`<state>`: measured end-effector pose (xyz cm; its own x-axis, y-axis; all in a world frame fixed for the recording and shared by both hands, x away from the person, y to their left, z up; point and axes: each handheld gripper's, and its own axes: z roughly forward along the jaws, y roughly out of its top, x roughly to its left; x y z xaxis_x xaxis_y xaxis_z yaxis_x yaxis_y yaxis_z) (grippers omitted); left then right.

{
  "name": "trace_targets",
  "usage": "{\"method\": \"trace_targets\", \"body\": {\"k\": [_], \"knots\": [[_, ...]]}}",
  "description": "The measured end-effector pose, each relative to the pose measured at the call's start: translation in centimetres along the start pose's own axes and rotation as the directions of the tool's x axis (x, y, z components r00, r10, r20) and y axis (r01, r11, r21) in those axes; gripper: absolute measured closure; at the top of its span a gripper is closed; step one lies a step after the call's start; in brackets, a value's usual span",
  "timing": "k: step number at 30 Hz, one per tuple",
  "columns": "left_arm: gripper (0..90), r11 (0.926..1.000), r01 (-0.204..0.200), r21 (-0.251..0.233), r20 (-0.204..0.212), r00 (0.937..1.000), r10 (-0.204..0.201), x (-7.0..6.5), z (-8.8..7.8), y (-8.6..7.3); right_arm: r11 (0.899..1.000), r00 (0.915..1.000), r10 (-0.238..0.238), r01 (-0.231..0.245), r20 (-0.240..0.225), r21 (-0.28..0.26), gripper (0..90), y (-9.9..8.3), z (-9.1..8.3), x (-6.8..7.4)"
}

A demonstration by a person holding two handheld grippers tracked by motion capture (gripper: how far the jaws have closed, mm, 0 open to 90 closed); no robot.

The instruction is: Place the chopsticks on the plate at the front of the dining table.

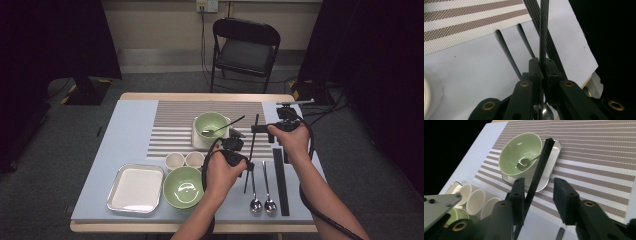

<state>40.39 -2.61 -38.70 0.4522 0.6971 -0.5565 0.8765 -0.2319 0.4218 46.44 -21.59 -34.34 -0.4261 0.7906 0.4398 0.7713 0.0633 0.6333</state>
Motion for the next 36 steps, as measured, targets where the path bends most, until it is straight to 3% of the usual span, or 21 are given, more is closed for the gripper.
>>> {"method": "trace_targets", "body": {"k": [10, 20, 26, 28, 36], "knots": [[85.9, 0.9999, -0.01, 0.0, 0.003, 0.9999, 0.01, 0.6, -1.2, 0.0, 0.998, 0.9973, -0.063, 0.064, 0.038, -0.008, 49.0, -0.2, 0.4, 0.0], [85.5, 0.9999, 0.01, 0.003, 0.008, 0.9999, -0.01, 0.9, -1.6, -0.1, 0.998, 0.9966, -0.068, 0.068, 0.048, 0.003, 42.8, -0.3, 0.7, -0.2], [85.9, 1.0, -0.008, 0.004, 0.001, 1.0, 0.008, 1.1, -1.8, -0.1, 0.998, 0.9972, -0.06, 0.06, 0.045, 0.005, 41.8, -0.4, 0.7, -0.5], [86.1, 1.0, 0.006, 0.002, -0.003, 1.0, -0.006, 1.1, -1.8, -0.1, 0.998, 0.9972, -0.06, 0.06, 0.044, 0.011, 41.7, -0.4, 0.7, -0.5], [86.2, 0.9999, -0.005, -0.012, -0.008, 1.0, 0.005, 1.1, -2.3, 0.0, 0.999, 0.9987, -0.04, 0.04, 0.031, 0.029, 38.0, -0.4, 0.9, -0.6]]}}
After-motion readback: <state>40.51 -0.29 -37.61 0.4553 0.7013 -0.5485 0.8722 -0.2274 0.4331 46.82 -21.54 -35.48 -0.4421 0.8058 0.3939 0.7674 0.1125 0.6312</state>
